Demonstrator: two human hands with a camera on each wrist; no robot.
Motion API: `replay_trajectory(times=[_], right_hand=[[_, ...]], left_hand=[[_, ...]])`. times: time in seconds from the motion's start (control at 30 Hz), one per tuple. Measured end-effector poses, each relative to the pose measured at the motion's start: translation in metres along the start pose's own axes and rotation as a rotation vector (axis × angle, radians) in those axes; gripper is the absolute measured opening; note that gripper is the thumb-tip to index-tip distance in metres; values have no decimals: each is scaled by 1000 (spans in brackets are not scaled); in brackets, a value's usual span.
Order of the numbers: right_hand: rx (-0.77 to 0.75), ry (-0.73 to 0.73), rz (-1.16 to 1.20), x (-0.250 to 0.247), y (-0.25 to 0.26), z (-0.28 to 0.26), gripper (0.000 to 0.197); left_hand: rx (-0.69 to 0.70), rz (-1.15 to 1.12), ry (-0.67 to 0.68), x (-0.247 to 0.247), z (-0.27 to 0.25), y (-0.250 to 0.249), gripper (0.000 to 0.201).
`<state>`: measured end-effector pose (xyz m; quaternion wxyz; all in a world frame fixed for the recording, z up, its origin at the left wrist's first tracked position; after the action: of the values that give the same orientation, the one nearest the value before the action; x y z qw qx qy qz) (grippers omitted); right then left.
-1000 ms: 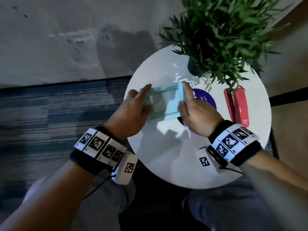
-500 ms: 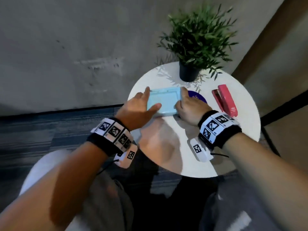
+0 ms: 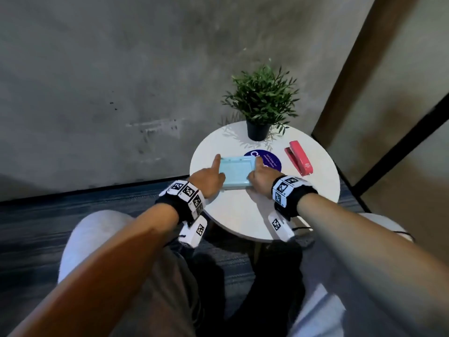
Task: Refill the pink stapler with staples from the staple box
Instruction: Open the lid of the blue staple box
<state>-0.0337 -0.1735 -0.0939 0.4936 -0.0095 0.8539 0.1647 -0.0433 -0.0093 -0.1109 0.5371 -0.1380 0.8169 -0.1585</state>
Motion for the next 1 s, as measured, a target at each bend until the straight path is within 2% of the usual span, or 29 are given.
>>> replay_trajectory(times=[0.13,0.23,0.3,0.53,0.7,0.77,1.0], right_hand=[[-61,-1,12,15,-11,2,48],[-18,-45,167,20,-25,3,62],[20,-68,220,21,-31,9,63],[-23,-62,77,10,-20,18,45],[-84,-22,69,-3,-21,13,43],[-106,12,68,-7,-23,11,38],[-118,29,221,-10,-28,12,28]], left_hand=[[31,-75,35,8,-8,0,65],[47,-53,51,13,-8,-5,66],[47,-26,59,13,-4,-8,65],[5,14,59,-3,3,7,67],[14,50,166,-4,1,4,104],[23,35,183,-5,-2,6,110],[55,-45,155,-10,-6,1,99]])
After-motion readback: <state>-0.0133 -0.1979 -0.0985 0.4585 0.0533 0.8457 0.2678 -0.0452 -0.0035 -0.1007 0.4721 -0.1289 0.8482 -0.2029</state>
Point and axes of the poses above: each hand's wrist, its own z-axis towards the middle knuckle, its own x-axis out of the palm, y = z × x, the point moved 6 cm from there along z, towards the middle knuckle, and after that the axes turned 4 degrees about y, right-handed, at the moved point
